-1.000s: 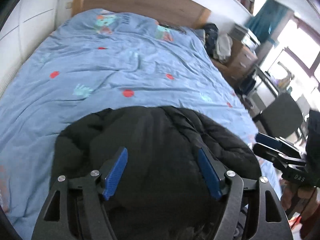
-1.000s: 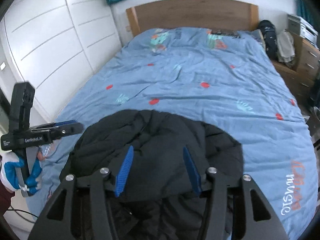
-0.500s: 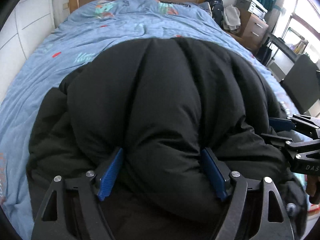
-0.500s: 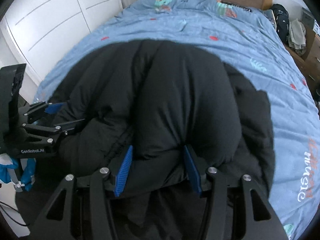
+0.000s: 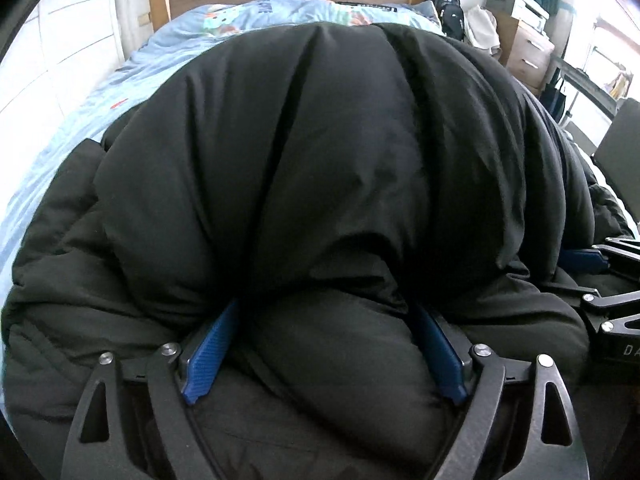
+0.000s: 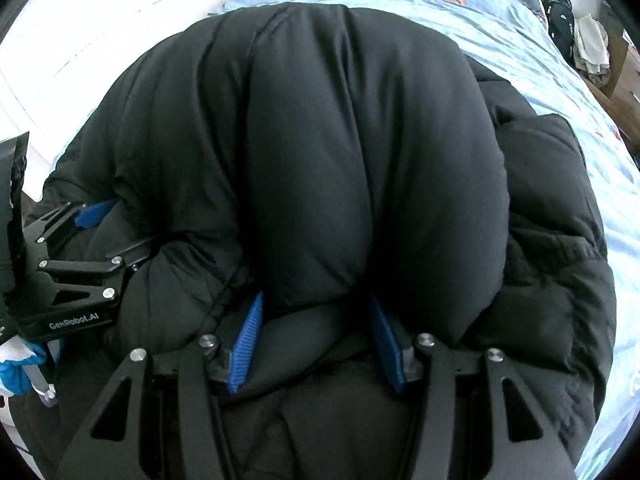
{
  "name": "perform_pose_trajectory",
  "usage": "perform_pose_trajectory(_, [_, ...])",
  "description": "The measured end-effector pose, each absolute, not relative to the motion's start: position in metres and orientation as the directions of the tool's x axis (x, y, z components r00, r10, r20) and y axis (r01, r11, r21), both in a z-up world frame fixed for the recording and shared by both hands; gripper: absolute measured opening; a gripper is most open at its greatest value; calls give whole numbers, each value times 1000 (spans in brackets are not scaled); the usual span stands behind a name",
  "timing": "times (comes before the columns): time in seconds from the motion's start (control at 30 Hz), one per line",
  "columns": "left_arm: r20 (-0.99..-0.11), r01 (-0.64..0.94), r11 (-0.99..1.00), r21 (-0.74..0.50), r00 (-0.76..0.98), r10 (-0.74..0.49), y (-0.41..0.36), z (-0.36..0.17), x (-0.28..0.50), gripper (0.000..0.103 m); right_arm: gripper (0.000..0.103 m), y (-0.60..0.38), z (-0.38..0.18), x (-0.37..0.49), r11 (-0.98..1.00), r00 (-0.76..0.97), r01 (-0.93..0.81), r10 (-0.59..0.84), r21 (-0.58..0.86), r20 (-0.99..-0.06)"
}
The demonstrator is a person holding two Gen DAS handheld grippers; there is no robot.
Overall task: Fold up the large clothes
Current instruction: 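Press the folded jacket layer flat with both open tools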
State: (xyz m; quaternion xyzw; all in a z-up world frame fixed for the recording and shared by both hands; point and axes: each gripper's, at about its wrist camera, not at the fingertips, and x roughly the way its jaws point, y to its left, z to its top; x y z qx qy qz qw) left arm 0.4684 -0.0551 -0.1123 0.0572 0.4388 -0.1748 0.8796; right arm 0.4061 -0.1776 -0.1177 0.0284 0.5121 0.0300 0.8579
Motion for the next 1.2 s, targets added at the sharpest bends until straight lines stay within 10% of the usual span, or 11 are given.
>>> perform_pose_trajectory(0.6, [-729,339,938,-68,625,-278,-16,-22,498,86,52,-175,-2,408,998,618,-54,67,43,-783])
perform_pose_trajectory(1.2, [-756,308,951,-23,617,-218,-22,-59,495,90,53,-168,-59,440,1000,599,12,-3,5,-800])
